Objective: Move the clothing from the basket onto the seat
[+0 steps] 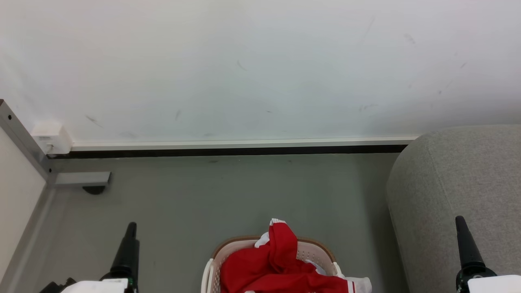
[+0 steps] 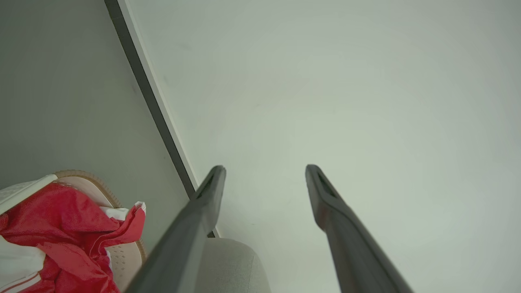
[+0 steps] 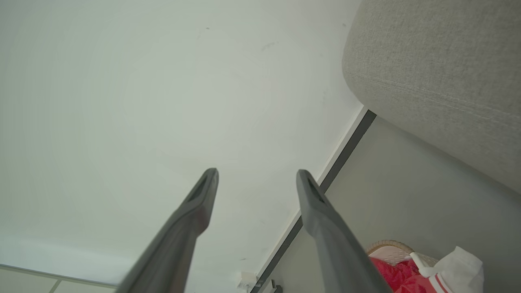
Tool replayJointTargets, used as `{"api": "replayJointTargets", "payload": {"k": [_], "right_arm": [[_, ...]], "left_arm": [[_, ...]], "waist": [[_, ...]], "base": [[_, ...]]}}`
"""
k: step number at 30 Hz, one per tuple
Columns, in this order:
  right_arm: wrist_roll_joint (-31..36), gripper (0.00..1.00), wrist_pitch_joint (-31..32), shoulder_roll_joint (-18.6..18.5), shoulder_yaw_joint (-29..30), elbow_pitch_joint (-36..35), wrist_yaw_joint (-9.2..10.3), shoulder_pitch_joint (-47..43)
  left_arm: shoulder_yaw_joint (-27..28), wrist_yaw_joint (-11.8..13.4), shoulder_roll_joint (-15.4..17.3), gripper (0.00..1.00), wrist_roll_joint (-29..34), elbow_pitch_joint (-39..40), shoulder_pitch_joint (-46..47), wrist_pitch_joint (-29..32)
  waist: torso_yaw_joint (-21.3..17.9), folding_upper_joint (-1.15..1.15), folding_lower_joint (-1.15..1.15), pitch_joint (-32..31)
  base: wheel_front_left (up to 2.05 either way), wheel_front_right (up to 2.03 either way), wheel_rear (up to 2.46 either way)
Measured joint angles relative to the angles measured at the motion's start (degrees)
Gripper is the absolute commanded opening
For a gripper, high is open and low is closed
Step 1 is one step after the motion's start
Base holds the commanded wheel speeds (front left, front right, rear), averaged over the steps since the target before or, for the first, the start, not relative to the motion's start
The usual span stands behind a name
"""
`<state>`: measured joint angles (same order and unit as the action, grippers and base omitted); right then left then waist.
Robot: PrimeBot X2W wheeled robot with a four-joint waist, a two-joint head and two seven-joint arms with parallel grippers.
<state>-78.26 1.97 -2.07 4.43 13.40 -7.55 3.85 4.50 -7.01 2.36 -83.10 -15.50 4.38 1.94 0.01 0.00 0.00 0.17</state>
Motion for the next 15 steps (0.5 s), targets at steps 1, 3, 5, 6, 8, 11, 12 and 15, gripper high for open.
{"api": "replayJointTargets", "payload": {"k": [1,3,5,6,8,11,12,15], "right_arm": [[1.54,1.0,-0.23,-0.03,-0.13,-0.32,0.0,-0.1],[4.72,1.0,-0.67,-0.12,-0.48,-0.71,0.0,-0.43],[7.86,1.0,-1.05,-0.27,-0.83,-1.0,0.0,-0.56],[9.18,1.0,-1.34,-0.38,-1.02,-1.19,0.0,-0.57],[12.17,1.0,-1.67,-0.65,-1.4,-1.46,0.0,-0.59],[15.95,1.0,-2.59,-0.87,-1.77,-1.78,0.0,-0.74],[17.2,1.0,-2.68,-0.9,-1.85,-1.89,0.0,-0.79],[20.36,1.0,-3.41,-1.0,-2.01,-2.21,0.0,-0.91]], "left_arm": [[-0.09,0.08,0.01,1.0,1.05,0.24,-0.01,-0.1],[-0.29,0.42,0.01,1.0,3.6,0.69,-0.05,-0.57],[-0.48,0.69,0.01,1.0,6.13,1.15,-0.19,-1.04],[-0.55,0.89,0.01,1.0,7.45,1.34,-0.25,-1.19],[-0.71,1.3,0.01,1.0,9.84,1.62,-0.39,-1.87],[-0.88,1.88,0.02,1.0,13.37,1.94,-0.94,-2.55],[-0.96,2.02,0.02,1.0,14.72,2.05,-1.03,-2.66],[-1.08,2.26,0.02,1.0,18.03,2.47,-1.12,-3.36]], "waist": [[0.01,0.0,0.0,0.0],[0.04,0.0,0.0,0.0],[0.07,0.0,0.0,-0.01],[0.07,0.0,0.0,-0.01],[0.08,0.0,0.0,-0.01],[0.08,0.0,0.0,-0.02],[0.08,0.0,0.0,-0.02],[0.09,0.0,0.0,-0.02]], "base": [[0.0,0.0,0.0],[0.0,0.0,0.0],[0.0,0.0,0.0],[0.0,0.0,0.0],[0.0,0.0,0.0],[0.0,0.0,0.0],[0.0,0.0,0.0],[0.0,0.0,0.0]]}}
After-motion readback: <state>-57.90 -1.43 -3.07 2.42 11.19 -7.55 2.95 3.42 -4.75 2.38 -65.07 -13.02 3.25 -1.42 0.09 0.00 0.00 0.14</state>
